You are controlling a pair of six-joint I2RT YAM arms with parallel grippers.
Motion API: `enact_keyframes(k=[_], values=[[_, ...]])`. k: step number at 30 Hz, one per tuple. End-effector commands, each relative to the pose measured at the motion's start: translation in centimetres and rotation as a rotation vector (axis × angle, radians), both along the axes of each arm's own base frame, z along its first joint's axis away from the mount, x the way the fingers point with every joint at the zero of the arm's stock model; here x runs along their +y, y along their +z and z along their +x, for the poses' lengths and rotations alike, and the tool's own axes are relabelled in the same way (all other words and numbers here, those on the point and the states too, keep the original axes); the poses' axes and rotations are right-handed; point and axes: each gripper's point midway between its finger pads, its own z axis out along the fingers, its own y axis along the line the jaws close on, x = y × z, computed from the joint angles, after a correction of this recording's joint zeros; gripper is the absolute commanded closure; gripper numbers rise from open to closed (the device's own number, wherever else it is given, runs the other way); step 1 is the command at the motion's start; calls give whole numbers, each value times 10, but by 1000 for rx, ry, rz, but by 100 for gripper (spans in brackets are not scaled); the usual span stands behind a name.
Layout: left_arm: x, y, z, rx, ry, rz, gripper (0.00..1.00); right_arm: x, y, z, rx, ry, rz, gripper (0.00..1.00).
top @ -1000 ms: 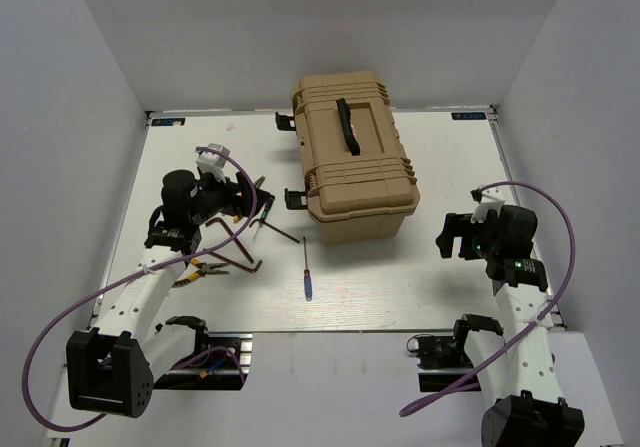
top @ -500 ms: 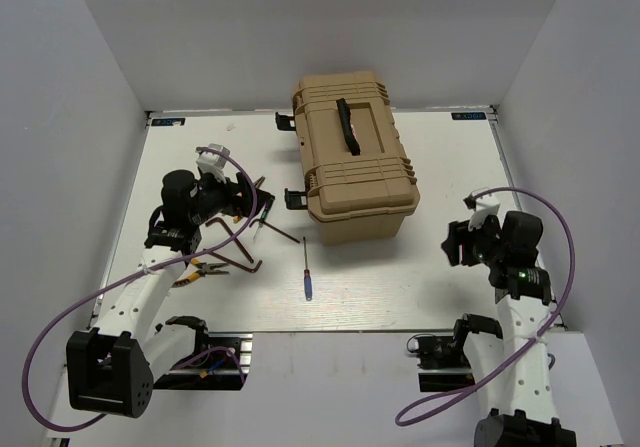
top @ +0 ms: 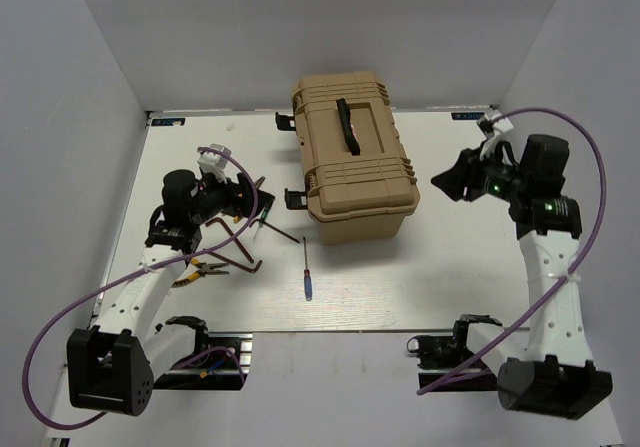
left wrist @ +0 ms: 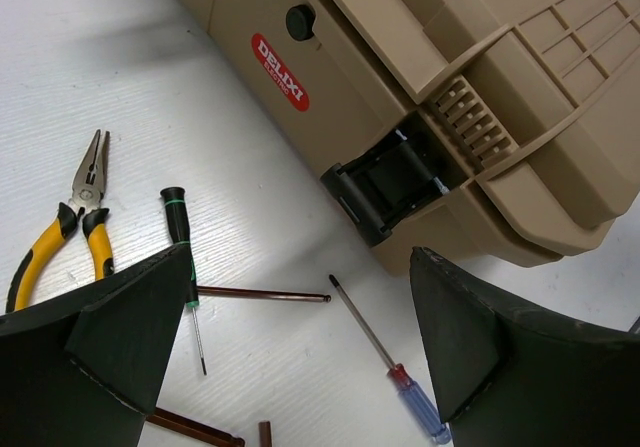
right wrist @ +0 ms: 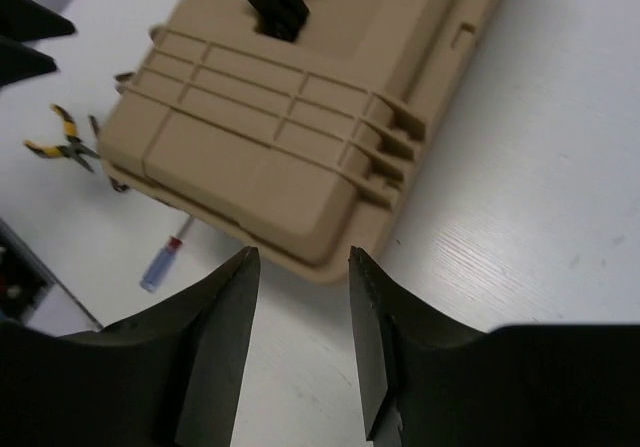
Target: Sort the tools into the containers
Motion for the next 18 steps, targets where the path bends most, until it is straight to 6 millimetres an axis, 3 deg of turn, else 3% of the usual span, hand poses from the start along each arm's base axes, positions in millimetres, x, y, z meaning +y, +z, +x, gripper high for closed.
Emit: enact_keyframes(k=[1, 3, 4, 5, 6, 7, 8, 11, 12, 13, 15, 17, 18], values=[[-4, 1, -2, -6, -27, -10, 0, 31, 33, 17, 16, 78, 111, 52], [-5, -1, -2, 3, -36, -12, 0, 31, 36, 35, 32, 38, 119, 51], [-5, -1, -2, 3, -36, -12, 0, 53, 32, 46, 95, 73, 140, 51], [-5, -1, -2, 3, -36, -12, 0, 56, 41, 55, 80, 56, 134, 49], [-5, -1, -2, 3, -36, -12, 0, 58, 30, 68, 124, 35, 126, 49], [-5, -1, -2, 3, -36, -12, 0, 75, 32, 75, 162, 52, 146, 49], [-5, -1, -2, 3, -36, -12, 0, 79, 44, 81, 145, 44, 146, 47], [-5, -4, -1, 7, -38, -4, 0, 104, 32, 108, 208, 41, 154, 40], [-5, -4, -1, 7, -38, -4, 0, 114, 43, 113, 176, 47, 153, 40], [-5, -2, 2, 4, -38, -4, 0, 117, 26, 130, 208, 10, 132, 39], [-7, -3, -1, 13, -50, -7, 0, 124, 33, 140, 189, -11, 131, 39], [-8, -3, -2, 14, -58, -9, 0, 132, 18, 158, 230, -37, 136, 38], [-8, -3, -2, 14, -58, -9, 0, 137, 22, 160, 230, -34, 147, 38]])
